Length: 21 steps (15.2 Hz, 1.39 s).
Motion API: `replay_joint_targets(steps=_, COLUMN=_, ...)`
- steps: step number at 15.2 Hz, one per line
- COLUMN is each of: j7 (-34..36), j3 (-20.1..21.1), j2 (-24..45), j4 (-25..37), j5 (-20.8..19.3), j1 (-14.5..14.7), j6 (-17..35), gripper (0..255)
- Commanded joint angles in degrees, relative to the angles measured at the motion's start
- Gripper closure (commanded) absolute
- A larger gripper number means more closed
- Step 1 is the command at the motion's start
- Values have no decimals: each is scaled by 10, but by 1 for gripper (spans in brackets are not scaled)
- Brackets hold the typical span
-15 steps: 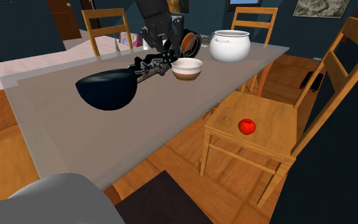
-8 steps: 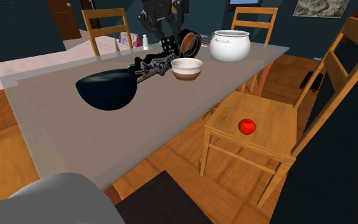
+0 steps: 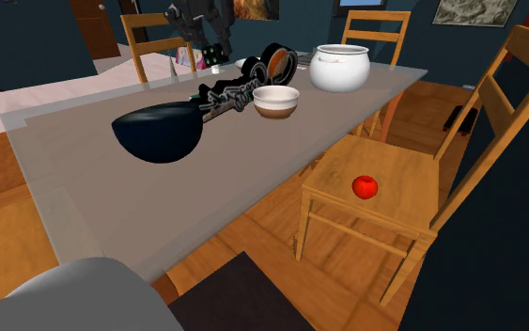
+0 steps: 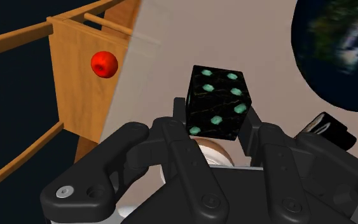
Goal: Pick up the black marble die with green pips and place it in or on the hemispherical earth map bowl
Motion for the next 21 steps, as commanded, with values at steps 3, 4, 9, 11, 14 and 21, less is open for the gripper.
replay_joint_targets(steps=3, j7=55, j3=49, j2=9, j4=28, j5=4, j1=7, j6=-25, gripper=255)
replay_joint_targets(steps=4, j7=70, j3=63, j2=12, j4=36, j5=4, j1=8, j6=-32, gripper=255)
replay_joint_targets(steps=9, j7=128, j3=122, j2=31, j4=66, j5=1, j1=6, j6=-51, gripper=255)
replay_joint_targets(steps=11, j7=130, j3=122, j2=28, j4=48, j5=3, j1=8, j6=-37, gripper=255)
replay_joint_targets(steps=14, j7=134, j3=123, j2=25, j4=23, j5=6, j1=11, j6=-15, gripper=255)
replay_joint_targets(steps=21, j7=145, j3=131, j2=22, j4=-31, j5=10, j1=14, j6=36, gripper=255)
